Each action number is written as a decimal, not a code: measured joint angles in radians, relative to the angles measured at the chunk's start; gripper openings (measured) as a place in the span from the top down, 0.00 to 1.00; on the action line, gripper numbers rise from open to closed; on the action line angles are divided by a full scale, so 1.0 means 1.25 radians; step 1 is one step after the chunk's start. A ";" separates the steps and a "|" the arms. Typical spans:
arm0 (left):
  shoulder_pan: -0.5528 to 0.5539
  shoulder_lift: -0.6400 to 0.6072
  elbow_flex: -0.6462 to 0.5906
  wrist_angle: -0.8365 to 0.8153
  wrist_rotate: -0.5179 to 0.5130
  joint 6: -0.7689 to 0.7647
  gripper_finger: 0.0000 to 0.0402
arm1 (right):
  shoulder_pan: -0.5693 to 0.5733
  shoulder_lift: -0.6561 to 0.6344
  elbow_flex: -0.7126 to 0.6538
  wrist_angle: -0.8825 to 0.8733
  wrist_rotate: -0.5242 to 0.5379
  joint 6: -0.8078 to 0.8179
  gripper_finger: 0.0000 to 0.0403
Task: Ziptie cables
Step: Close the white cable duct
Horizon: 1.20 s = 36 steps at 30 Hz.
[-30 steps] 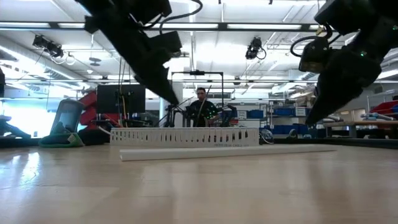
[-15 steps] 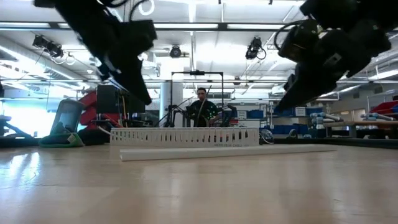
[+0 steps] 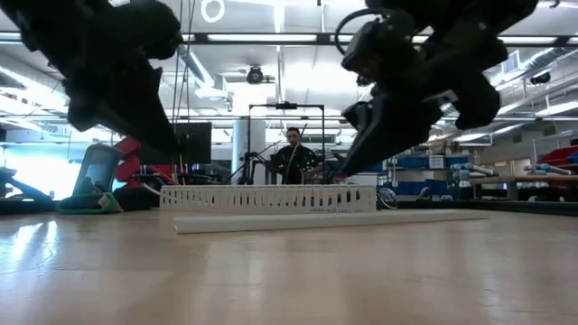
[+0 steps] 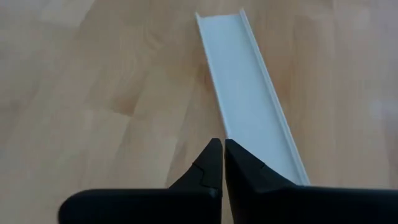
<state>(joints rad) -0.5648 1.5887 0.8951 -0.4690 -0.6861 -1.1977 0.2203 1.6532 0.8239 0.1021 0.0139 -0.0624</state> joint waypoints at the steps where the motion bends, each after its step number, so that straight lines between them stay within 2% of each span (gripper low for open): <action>1: -0.005 0.008 0.000 0.023 -0.001 -0.011 0.99 | 0.000 0.013 0.011 0.004 0.000 -0.007 0.97; 10: -0.023 0.062 0.001 0.109 -0.002 -0.056 0.99 | 0.019 0.102 0.047 0.019 -0.005 -0.072 0.76; 15: -0.031 0.072 0.001 0.133 -0.007 -0.075 0.99 | 0.016 0.102 0.047 0.015 0.071 -0.099 0.66; 19: -0.037 0.072 0.001 0.133 -0.025 -0.097 0.99 | 0.003 0.102 0.047 0.021 0.077 -0.101 0.63; 25: -0.047 0.072 0.001 0.154 -0.064 -0.099 0.99 | -0.025 0.102 0.047 -0.031 0.049 -0.101 0.67; 36: -0.047 0.072 0.001 0.159 -0.084 -0.099 0.99 | -0.037 0.103 0.047 -0.103 0.032 -0.114 0.87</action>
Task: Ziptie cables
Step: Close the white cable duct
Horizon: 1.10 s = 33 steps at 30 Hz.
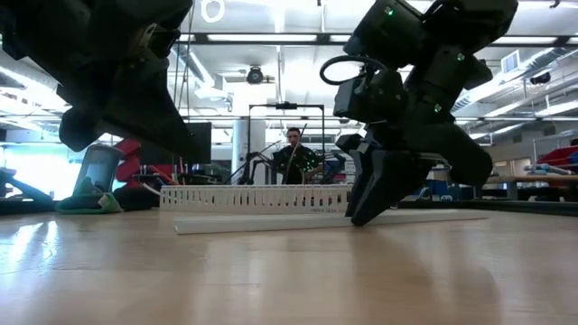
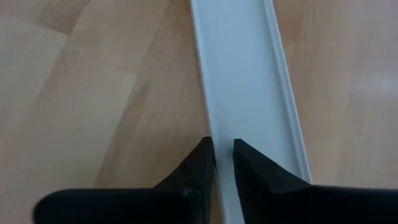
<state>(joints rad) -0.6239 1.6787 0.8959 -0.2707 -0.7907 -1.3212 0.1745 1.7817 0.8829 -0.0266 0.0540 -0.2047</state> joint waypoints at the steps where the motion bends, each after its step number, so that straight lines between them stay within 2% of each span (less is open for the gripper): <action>1: 0.000 0.000 0.000 0.000 -0.001 0.001 0.99 | 0.000 0.000 0.000 -0.001 0.000 0.000 0.89; 5: 0.000 0.000 0.000 0.012 -0.008 0.004 0.99 | 0.000 0.000 0.000 -0.002 -0.007 0.000 0.98; 12: 0.000 0.000 0.000 0.015 -0.016 0.042 0.98 | 0.001 -0.016 0.000 -0.038 -0.030 0.022 0.99; 18: 0.002 0.000 0.000 0.021 -0.094 0.139 0.98 | 0.012 -0.091 -0.001 -0.117 -0.085 0.051 1.00; 20: 0.007 0.000 0.000 0.027 -0.113 0.188 0.98 | 0.012 -0.125 -0.001 -0.140 -0.122 0.057 1.00; 25: 0.037 0.007 0.000 0.052 -0.116 0.340 0.98 | -0.001 -0.186 -0.001 -0.148 -0.281 0.058 1.00; 30: 0.072 0.053 0.000 0.086 -0.116 0.539 0.98 | -0.043 -0.186 -0.001 -0.168 -0.388 0.076 1.00; 33: 0.091 0.090 0.000 0.158 -0.117 0.631 0.98 | -0.064 -0.177 -0.002 -0.190 -0.419 0.079 1.00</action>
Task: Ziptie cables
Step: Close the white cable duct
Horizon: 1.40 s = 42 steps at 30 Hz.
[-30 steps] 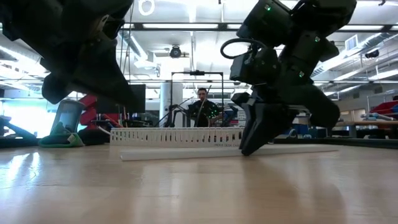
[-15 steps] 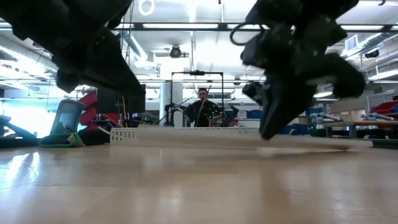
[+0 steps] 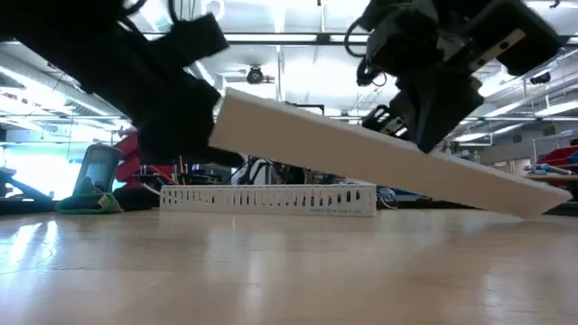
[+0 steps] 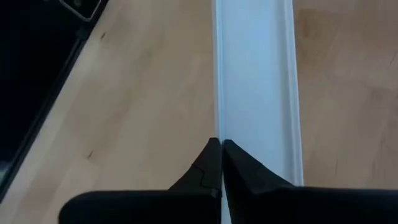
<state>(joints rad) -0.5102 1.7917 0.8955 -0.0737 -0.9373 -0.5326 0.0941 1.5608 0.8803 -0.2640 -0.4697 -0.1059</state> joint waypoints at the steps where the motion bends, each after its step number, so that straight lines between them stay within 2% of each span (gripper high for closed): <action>1: 0.005 0.014 0.000 0.031 0.001 0.035 0.98 | -0.009 0.003 0.000 0.000 -0.008 -0.001 1.00; 6: 0.020 0.080 0.000 0.171 0.039 0.148 0.98 | -0.062 0.006 -0.001 -0.001 -0.034 -0.001 1.00; 16: 0.032 0.130 0.000 0.261 0.116 0.147 0.98 | -0.182 0.006 0.000 0.016 -0.037 -0.006 1.00; 20: 0.032 0.130 0.000 0.275 0.120 0.145 0.98 | -0.202 0.006 -0.006 0.020 0.047 0.001 1.00; 22: 0.032 0.130 0.000 0.267 0.120 0.144 0.98 | -0.200 0.006 -0.015 0.019 0.047 0.002 1.00; 28: 0.031 0.130 0.000 0.243 0.120 0.092 0.98 | -0.142 0.006 -0.056 0.009 0.065 -0.057 1.00; 37: 0.031 0.130 0.000 0.290 0.163 0.090 0.98 | 0.023 0.006 -0.068 0.065 0.246 -0.121 1.00; 42: 0.032 0.130 0.025 0.294 0.192 0.153 0.98 | 0.077 0.006 -0.068 0.058 0.359 -0.196 1.00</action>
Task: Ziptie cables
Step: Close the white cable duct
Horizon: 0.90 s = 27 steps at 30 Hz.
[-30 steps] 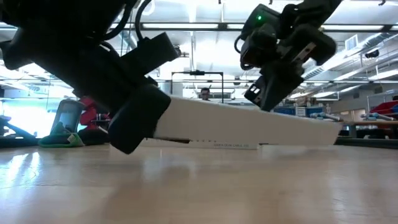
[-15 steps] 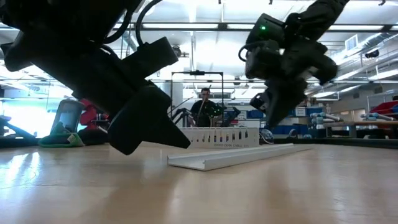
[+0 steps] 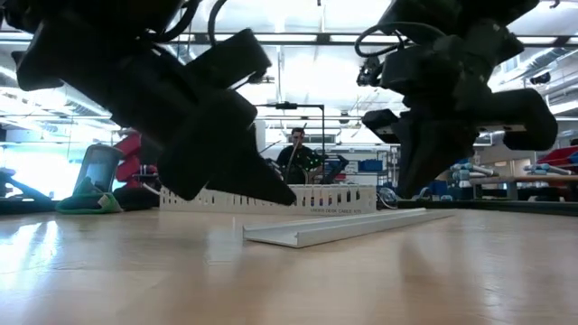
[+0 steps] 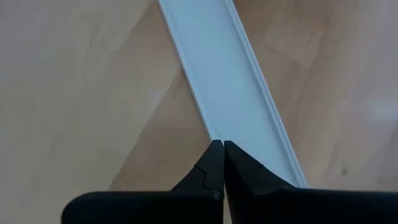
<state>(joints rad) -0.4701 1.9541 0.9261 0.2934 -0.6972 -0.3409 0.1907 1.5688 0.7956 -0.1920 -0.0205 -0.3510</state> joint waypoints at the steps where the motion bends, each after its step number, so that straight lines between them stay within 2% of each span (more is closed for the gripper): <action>1: 0.001 0.000 0.005 -0.001 0.003 0.014 0.98 | 0.004 0.000 0.000 -0.002 0.011 -0.005 1.00; 6: 0.011 0.000 0.016 -0.030 0.003 0.036 0.98 | 0.007 0.000 0.000 -0.005 0.015 -0.009 0.96; 14: 0.028 0.000 0.016 -0.026 0.013 0.034 0.98 | 0.004 0.000 0.000 -0.008 0.010 -0.044 0.79; 18: 0.032 0.000 0.016 -0.015 0.014 0.033 0.98 | -0.001 0.003 -0.011 -0.001 -0.002 -0.056 0.75; 23: 0.034 0.000 0.016 -0.013 0.029 0.033 0.98 | -0.008 0.049 -0.029 0.012 -0.001 -0.058 0.77; 27: 0.037 0.000 0.017 -0.025 0.039 0.013 0.98 | -0.007 0.072 -0.019 0.015 0.029 -0.019 0.87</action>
<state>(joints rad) -0.4244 1.9541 0.9470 0.2621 -0.6489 -0.3248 0.1814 1.6591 0.7720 -0.1733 0.0152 -0.3747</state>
